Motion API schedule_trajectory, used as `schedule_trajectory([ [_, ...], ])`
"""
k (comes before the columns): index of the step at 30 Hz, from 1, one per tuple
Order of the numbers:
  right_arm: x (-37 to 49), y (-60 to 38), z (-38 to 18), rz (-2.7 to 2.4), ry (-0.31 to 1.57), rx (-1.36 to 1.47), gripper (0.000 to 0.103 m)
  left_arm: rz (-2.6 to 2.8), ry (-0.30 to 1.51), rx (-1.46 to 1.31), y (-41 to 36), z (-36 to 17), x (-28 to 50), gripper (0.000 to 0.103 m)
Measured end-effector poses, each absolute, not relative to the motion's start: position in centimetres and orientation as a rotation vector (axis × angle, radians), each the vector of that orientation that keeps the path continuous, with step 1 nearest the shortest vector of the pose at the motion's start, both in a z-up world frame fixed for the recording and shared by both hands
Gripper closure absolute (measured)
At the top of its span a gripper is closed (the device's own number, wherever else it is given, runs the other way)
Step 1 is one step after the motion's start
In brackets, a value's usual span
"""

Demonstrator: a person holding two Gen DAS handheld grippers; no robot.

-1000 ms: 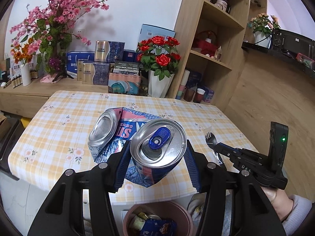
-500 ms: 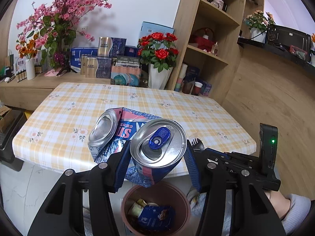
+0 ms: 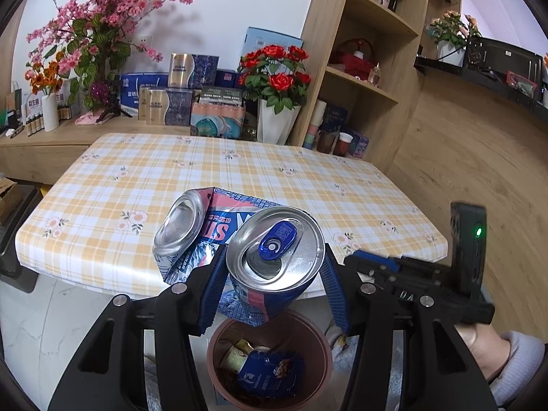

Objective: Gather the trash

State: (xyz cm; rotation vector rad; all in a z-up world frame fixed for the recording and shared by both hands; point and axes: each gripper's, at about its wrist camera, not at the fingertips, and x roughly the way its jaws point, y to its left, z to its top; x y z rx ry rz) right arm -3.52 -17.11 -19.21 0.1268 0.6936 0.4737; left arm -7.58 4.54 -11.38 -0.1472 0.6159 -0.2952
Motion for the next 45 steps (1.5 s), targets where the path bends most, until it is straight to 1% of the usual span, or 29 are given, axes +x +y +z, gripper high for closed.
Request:
schedule_trajectory([
  [1,-3.4,-17.4,-19.0,0.464,0.685,0.133,0.063,-0.299,0.625,-0.144,4.3,-11.7,-7.5,0.051],
  [2,-3.4,-17.8,-18.8,0.451,0.673,0.140,0.048,-0.301,0.632,-0.142,4.2,-11.9,-7.5,0.051],
  [3,-3.3,-18.0,-18.5,0.441,0.664,0.144,0.040,-0.306,0.644,-0.137,3.9,-12.2,-7.3,0.051],
  [4,-3.3,-18.3,-18.3,0.431,0.649,0.148,0.029,-0.310,0.652,-0.132,3.7,-12.5,-7.2,0.051],
  [5,-3.3,-18.6,-17.9,0.420,0.634,0.150,0.022,-0.314,0.662,-0.129,3.5,-12.8,-7.1,0.051],
  [6,-3.2,-18.9,-17.7,0.410,0.624,0.150,0.018,-0.319,0.672,-0.125,3.2,-13.1,-7.0,0.051],
  [7,-3.2,-19.2,-17.4,0.398,0.614,0.151,0.010,-0.323,0.680,-0.122,3.0,-13.4,-7.0,0.051],
  [8,-3.2,-19.5,-17.2,0.389,0.605,0.154,0.007,-0.328,0.692,-0.119,2.7,-13.6,-6.9,0.051],
  [24,-2.4,-23.3,-17.1,0.338,0.603,0.229,0.006,-0.417,0.801,-0.043,-1.9,-16.9,-5.5,0.050],
  [25,-2.4,-23.4,-17.2,0.337,0.604,0.231,0.006,-0.413,0.799,-0.030,-2.2,-17.2,-5.5,0.046],
  [26,-2.5,-23.5,-17.2,0.335,0.604,0.232,0.006,-0.411,0.798,-0.019,-2.4,-17.4,-5.5,0.037],
  [29,-2.6,-23.7,-17.3,0.323,0.601,0.221,0.006,-0.387,0.796,0.006,-2.7,-17.9,-5.6,0.025],
  [30,-2.7,-23.7,-17.3,0.320,0.600,0.216,0.006,-0.375,0.797,0.010,-2.6,-18.0,-5.6,0.023],
  [32,-2.7,-23.6,-17.3,0.314,0.602,0.206,0.006,-0.340,0.795,0.004,-2.1,-18.2,-5.6,0.013],
  [37,-3.1,-23.2,-16.7,0.286,0.599,0.156,0.006,-0.236,0.756,0.010,-0.6,-17.3,-5.5,0.007],
  [41,-3.5,-22.7,-15.1,0.275,0.576,0.100,0.006,-0.155,0.684,0.063,0.4,-15.2,-5.5,0.006],
  [45,-4.0,-22.5,-12.6,0.269,0.545,0.065,0.006,-0.090,0.561,0.167,0.9,-11.8,-6.1,0.006],
])
